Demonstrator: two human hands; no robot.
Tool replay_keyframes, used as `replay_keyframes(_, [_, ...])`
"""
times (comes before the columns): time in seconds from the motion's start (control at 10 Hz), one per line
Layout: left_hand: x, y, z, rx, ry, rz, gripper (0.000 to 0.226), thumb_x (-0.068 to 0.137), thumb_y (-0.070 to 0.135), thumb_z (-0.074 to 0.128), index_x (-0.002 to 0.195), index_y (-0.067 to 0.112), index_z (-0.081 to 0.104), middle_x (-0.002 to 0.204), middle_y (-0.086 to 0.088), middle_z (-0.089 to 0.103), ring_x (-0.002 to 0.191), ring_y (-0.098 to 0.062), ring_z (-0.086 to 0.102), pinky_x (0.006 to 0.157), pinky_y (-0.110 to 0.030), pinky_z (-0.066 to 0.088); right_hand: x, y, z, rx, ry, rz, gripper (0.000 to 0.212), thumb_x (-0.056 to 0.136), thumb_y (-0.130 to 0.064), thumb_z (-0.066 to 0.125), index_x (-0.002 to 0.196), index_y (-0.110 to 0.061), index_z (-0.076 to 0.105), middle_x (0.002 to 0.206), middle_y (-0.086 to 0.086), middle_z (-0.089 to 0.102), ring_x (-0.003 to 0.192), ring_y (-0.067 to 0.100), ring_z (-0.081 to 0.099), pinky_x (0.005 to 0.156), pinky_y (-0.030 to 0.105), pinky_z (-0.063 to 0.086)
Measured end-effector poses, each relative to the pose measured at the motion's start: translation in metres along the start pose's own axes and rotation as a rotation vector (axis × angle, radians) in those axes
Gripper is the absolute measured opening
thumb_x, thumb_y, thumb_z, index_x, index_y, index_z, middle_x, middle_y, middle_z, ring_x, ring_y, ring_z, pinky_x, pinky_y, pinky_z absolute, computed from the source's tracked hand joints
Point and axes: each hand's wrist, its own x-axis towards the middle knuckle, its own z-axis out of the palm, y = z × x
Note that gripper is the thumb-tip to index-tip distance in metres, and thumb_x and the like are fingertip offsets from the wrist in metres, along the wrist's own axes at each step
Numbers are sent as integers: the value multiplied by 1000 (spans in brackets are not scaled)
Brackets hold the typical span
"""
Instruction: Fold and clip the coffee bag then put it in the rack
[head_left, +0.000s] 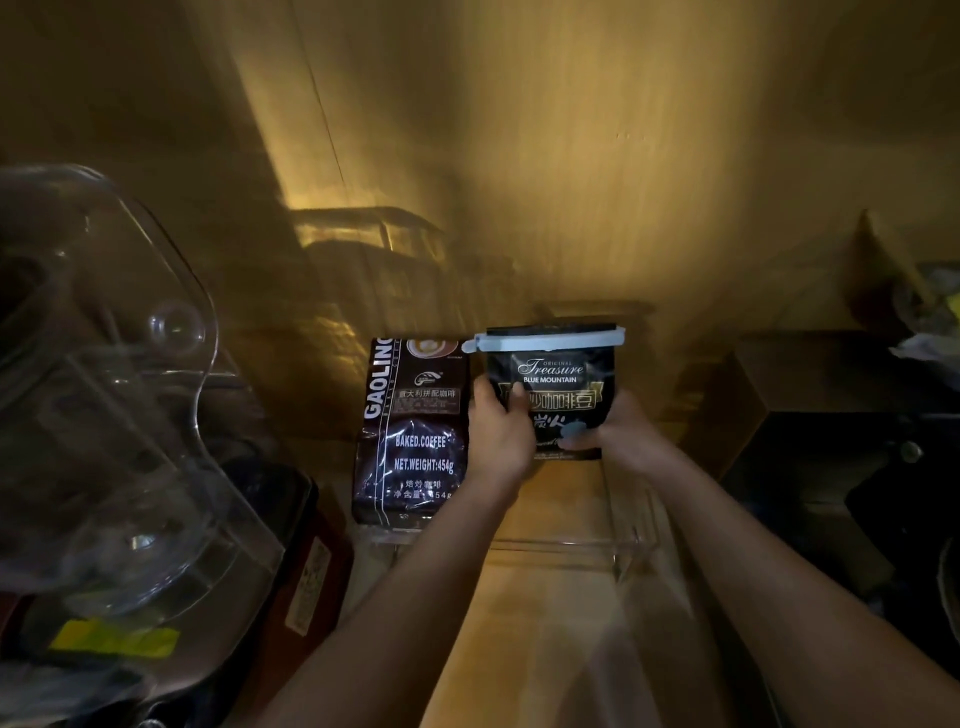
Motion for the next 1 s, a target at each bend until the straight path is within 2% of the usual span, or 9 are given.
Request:
replay_keyframes(0.1, [12, 3, 6, -22, 34, 3, 17, 94, 24, 41, 110, 18, 41, 119, -14, 54, 108, -29, 51, 88, -40, 42, 14, 2, 2, 70, 32, 1, 57, 52, 17, 74, 94, -17, 58, 92, -4, 64, 87, 14, 61, 78, 33, 52])
replay_keyframes(0.2, [23, 4, 9, -29, 51, -18, 14, 94, 23, 42, 107, 18, 42, 119, -15, 55, 110, -31, 51, 94, -46, 44, 25, 7, 1, 81, 56, -33, 61, 53, 16, 74, 92, -26, 54, 91, -10, 62, 79, 1, 64, 65, 16, 53])
replay_keyframes(0.4, [41, 7, 9, 19, 37, -111, 42, 94, 28, 40, 133, 15, 28, 140, -16, 42, 129, -33, 38, 107, -52, 34, 39, 18, 10, 137, 114, -24, 69, 57, 16, 72, 116, -9, 47, 112, 13, 61, 104, 27, 58, 84, 41, 50])
replay_keyframes(0.5, [41, 7, 8, 41, 46, -100, 41, 94, 27, 40, 132, 15, 29, 138, -16, 44, 128, -33, 40, 105, -51, 35, 39, 19, 14, 76, 145, -22, 69, 56, 12, 75, 115, -11, 47, 111, 10, 62, 103, 25, 58, 82, 35, 50])
replay_keyframes(0.6, [40, 9, 7, 11, 80, -123, 37, 93, 25, 44, 127, 17, 32, 127, -17, 52, 117, -37, 49, 98, -46, 42, 38, 17, 14, -4, 171, -2, 60, 58, 6, 77, 109, -14, 52, 103, 2, 63, 98, 21, 60, 69, 22, 48])
replay_keyframes(0.7, [34, 14, 5, -56, 140, -158, 50, 90, 22, 51, 132, 17, 25, 128, -17, 52, 113, -35, 51, 94, -38, 40, 32, 14, 17, -155, 228, 93, 42, 67, -7, 75, 103, -17, 56, 103, 6, 66, 94, 26, 61, 81, 42, 51])
replay_keyframes(0.8, [23, 19, 3, -118, 170, -79, 55, 86, 16, 55, 132, 16, 24, 133, -13, 49, 116, -31, 50, 96, -35, 38, 20, 12, 15, -398, 261, 159, 24, 75, -24, 67, 98, -20, 60, 99, 6, 68, 84, 25, 62, 76, 40, 52])
replay_keyframes(0.9, [12, 34, -5, -157, 153, 3, 52, 86, 10, 56, 130, 13, 30, 134, -11, 48, 118, -24, 48, 100, -32, 37, 5, -1, 10, -403, 254, 161, 15, 78, -26, 63, 92, -26, 58, 98, 4, 68, 82, 21, 62, 75, 42, 53])
replay_keyframes(1.0, [2, 46, -17, -70, 154, 158, 46, 86, 18, 57, 127, 18, 37, 128, -6, 53, 117, -20, 49, 96, -27, 36, -7, -20, 3, -463, 312, 28, 17, 80, -28, 62, 95, -26, 54, 99, 2, 63, 82, 16, 58, 70, 35, 49])
